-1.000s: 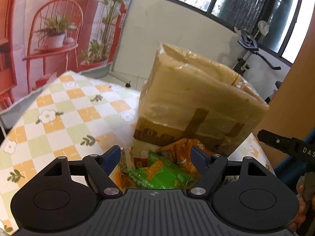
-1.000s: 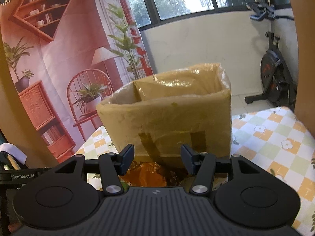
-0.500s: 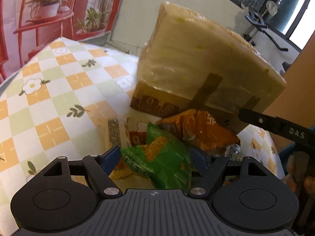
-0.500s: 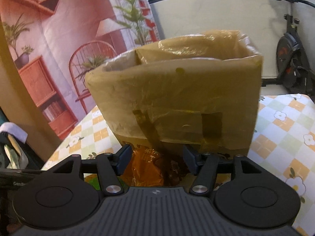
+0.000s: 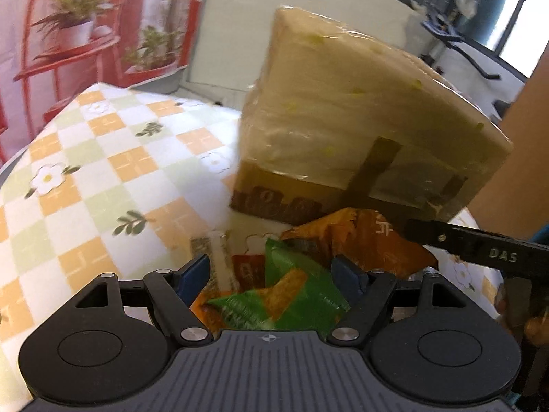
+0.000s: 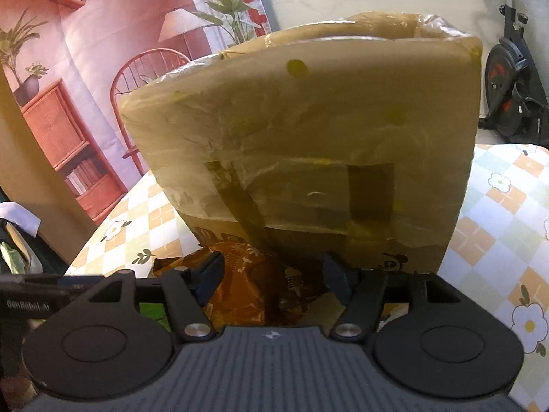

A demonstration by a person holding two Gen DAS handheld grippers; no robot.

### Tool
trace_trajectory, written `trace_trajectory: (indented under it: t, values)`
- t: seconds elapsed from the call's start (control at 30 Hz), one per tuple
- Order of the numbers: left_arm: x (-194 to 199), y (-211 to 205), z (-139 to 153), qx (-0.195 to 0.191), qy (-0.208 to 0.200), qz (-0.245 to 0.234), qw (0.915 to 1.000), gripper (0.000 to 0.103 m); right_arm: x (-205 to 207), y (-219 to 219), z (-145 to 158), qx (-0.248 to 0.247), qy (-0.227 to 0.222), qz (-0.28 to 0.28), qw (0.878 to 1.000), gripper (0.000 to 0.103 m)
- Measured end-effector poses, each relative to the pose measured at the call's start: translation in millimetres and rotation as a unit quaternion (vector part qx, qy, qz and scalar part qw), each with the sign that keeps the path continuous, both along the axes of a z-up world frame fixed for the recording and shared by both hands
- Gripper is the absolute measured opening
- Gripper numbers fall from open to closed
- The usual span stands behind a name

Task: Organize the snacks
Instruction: 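Grasp the green snack bag with the left tool while the right tool reaches another orange bag, then grasp the orange bag with the right tool while the left tool holds the green bag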

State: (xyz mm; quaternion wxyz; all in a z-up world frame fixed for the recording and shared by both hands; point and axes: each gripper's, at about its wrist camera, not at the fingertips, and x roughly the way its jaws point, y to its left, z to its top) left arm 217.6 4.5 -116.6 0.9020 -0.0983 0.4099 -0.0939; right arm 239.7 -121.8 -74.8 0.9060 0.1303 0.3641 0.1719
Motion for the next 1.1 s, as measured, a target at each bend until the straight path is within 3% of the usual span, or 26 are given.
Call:
trace_trajectory:
  t: [0.2,0.37,0.8,1.1]
  values:
    - [3.5,-19.0,-5.3,0.033,0.002,-0.08,0.9963,0.08,0.1,2.4,-5.7,-0.001,0.013,0.001,1.0,0.067]
    - [0.6,-28.5,-11.9,0.044,0.002,-0.109,0.9931,0.08,1.8,2.3,-11.4,0.001,0.025,0.002,1.0,0.067]
    - [1.8,-35.6,-27.0,0.067,0.019,-0.127,0.9894,0.086,12.8,12.6,-19.6,-0.001,0.046,0.004,0.999,0.069]
    - [1.9,-29.7,-36.8,0.027,0.048,-0.088,0.9946,0.087,13.3,9.6,-24.2,0.006,0.052,0.008,0.999,0.069]
